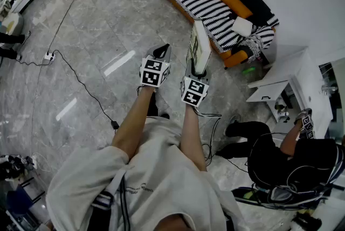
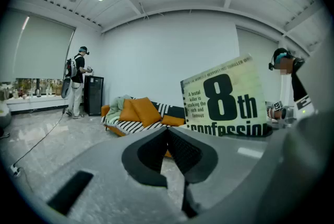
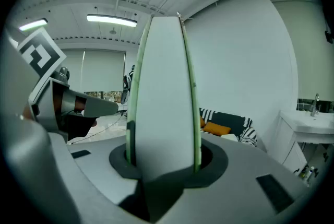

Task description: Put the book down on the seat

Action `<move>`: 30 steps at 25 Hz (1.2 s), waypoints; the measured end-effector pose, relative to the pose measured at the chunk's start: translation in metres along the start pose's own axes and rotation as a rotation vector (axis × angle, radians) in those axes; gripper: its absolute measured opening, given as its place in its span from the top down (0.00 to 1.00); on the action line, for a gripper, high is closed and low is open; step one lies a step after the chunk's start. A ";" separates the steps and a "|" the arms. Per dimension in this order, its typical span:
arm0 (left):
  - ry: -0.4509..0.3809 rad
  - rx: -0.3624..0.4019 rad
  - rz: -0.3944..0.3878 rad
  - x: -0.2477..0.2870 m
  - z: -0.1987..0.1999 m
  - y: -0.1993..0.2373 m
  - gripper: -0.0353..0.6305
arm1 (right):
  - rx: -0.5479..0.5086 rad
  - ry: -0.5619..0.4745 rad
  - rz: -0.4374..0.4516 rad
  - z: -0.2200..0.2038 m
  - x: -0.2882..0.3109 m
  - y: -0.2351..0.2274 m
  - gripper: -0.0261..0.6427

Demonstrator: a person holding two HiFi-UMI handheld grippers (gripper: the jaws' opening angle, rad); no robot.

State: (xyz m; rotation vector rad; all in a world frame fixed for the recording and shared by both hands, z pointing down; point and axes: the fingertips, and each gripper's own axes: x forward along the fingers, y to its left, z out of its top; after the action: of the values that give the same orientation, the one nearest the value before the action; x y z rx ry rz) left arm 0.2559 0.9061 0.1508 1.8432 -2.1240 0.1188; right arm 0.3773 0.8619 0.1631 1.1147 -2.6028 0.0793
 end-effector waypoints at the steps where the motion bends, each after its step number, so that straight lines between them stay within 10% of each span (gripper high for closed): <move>1: 0.002 0.013 -0.008 0.007 0.003 0.005 0.94 | 0.006 0.002 -0.006 0.001 0.009 -0.002 0.73; 19: 0.057 0.056 -0.122 0.156 0.049 0.086 0.94 | 0.071 0.056 -0.008 0.039 0.171 -0.007 0.73; 30: 0.059 0.006 -0.060 0.225 0.089 0.193 0.94 | 0.065 0.071 -0.041 0.073 0.281 0.014 0.73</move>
State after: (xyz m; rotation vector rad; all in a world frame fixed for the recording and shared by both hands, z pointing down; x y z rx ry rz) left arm 0.0253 0.7001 0.1625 1.8809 -2.0293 0.1635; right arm 0.1657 0.6630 0.1793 1.1648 -2.5305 0.1924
